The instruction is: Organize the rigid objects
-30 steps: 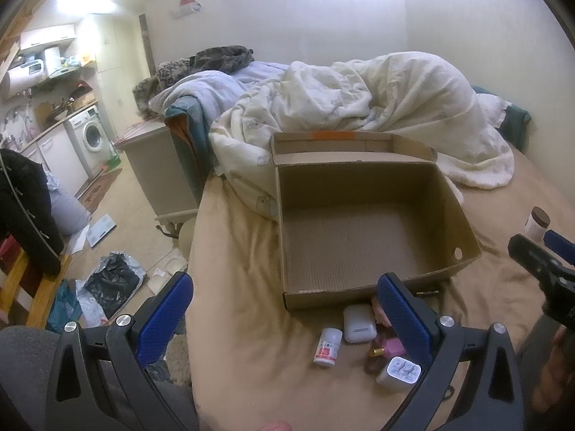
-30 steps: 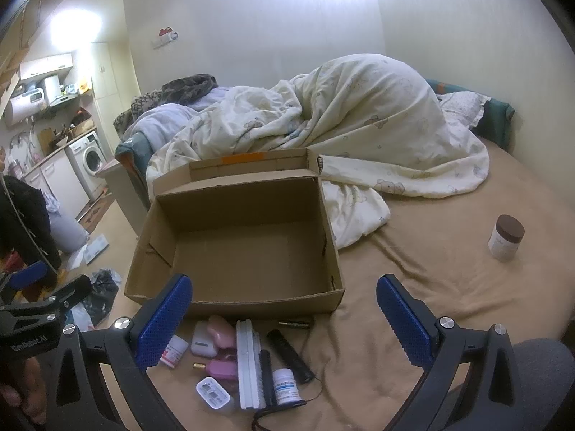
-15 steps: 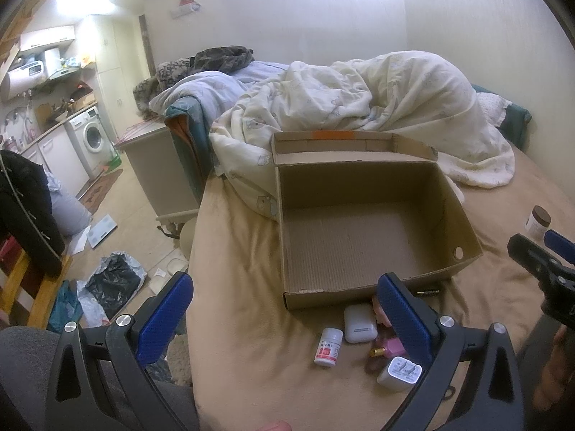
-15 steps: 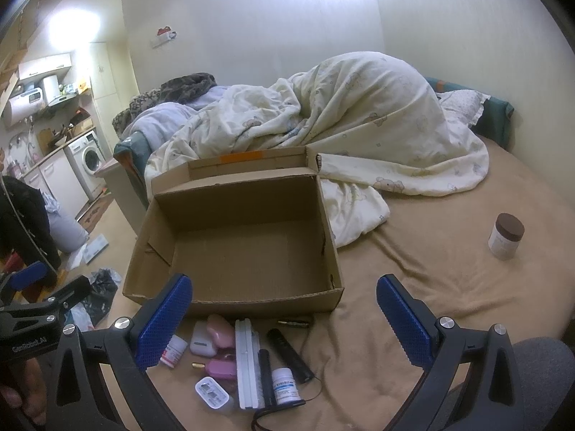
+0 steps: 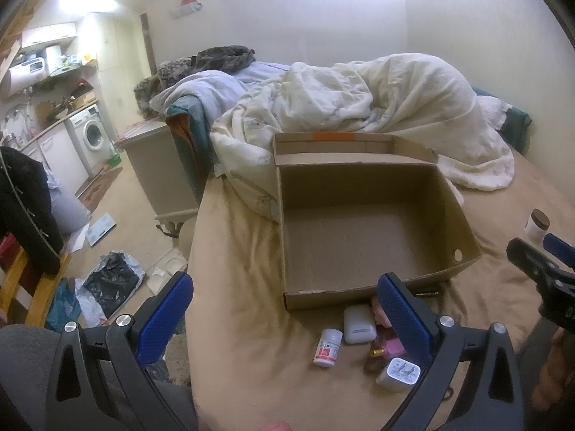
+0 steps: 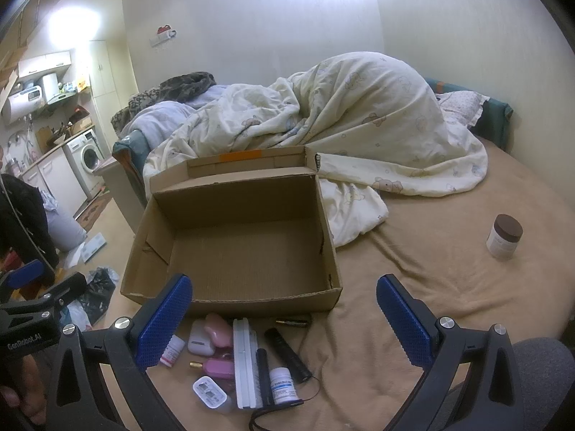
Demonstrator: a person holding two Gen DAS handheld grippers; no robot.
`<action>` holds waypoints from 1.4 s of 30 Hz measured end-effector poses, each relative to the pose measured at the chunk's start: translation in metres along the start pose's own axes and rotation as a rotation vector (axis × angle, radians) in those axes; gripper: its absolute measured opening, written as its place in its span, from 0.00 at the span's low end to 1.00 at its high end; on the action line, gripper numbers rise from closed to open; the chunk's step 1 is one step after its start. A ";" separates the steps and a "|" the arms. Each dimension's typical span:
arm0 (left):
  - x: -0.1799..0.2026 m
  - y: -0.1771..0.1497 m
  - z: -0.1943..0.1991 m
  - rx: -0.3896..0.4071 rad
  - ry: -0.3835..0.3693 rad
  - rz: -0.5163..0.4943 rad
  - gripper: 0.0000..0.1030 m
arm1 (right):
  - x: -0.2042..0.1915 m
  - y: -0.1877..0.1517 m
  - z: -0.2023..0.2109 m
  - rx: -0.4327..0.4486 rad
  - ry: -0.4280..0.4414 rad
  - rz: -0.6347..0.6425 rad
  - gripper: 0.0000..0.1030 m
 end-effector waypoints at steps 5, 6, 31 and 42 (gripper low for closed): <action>-0.001 0.000 0.000 0.000 0.000 0.001 0.99 | 0.000 0.001 0.001 -0.001 0.000 0.001 1.00; -0.001 0.000 0.000 0.000 -0.001 0.002 0.99 | 0.001 0.001 0.001 -0.001 0.000 0.000 1.00; -0.005 -0.005 -0.008 -0.026 0.012 0.028 0.99 | 0.001 -0.004 -0.002 -0.008 0.000 0.001 1.00; -0.016 -0.004 -0.026 -0.120 0.014 0.064 0.99 | 0.003 -0.008 -0.004 -0.018 -0.001 -0.003 1.00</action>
Point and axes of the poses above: each gripper's, at about its wrist camera, not at the fingertips, and z roughly against the way its jaws point, x to its right, y to its top, the point moved 6 cm from there along -z, roughly the way its jaws point
